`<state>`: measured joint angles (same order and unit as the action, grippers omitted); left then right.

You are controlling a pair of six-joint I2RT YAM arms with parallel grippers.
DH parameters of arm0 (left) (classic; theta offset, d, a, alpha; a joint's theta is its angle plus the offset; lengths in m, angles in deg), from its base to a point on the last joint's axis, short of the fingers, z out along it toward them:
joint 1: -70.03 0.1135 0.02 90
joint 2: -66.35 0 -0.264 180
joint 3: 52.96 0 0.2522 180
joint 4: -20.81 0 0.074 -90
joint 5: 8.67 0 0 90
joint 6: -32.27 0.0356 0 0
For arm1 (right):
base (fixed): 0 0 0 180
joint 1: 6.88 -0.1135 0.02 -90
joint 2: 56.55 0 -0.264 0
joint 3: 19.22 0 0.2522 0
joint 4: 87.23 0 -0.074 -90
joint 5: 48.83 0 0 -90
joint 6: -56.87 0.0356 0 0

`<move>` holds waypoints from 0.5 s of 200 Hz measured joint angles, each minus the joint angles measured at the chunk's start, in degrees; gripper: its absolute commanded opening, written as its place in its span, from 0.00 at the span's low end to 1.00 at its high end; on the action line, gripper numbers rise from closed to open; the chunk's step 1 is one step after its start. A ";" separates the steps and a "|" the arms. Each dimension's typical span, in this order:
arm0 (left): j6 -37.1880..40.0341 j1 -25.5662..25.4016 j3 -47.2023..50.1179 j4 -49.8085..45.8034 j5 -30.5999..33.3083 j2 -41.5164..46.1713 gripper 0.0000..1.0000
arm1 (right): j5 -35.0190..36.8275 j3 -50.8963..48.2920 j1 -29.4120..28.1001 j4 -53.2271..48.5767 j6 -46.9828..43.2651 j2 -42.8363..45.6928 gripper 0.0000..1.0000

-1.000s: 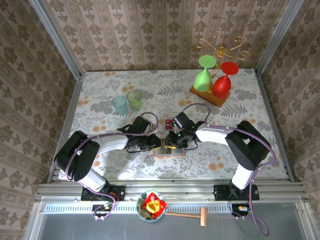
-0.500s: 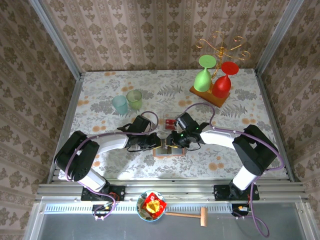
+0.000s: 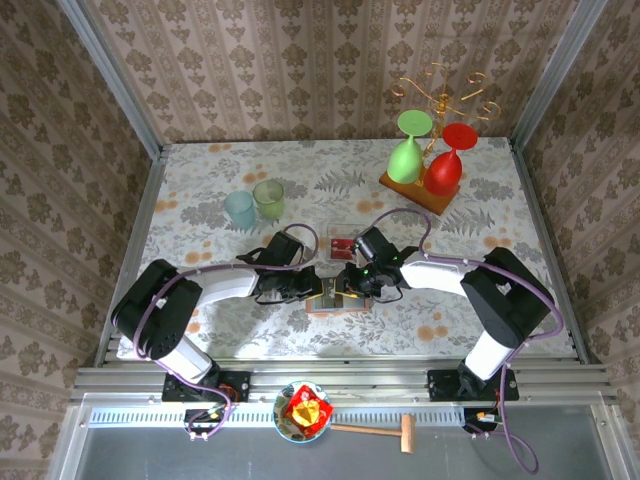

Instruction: Take the credit cards out of the card holder

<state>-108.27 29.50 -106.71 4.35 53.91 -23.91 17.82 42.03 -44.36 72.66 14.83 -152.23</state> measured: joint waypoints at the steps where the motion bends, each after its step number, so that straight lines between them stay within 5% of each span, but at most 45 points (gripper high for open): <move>1: 0.00 0.00 0.00 0.00 0.00 0.00 0.08 | 0.00 0.00 0.00 0.00 0.00 -0.02 0.24; 100: 0.00 0.00 0.26 0.13 0.00 -0.09 0.08 | -0.02 -0.02 0.17 0.24 0.00 -1.44 0.24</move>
<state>-108.27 29.50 -106.45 4.48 53.91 -23.99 17.80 42.00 -44.18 72.90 14.83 -153.67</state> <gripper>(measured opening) 0.078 0.244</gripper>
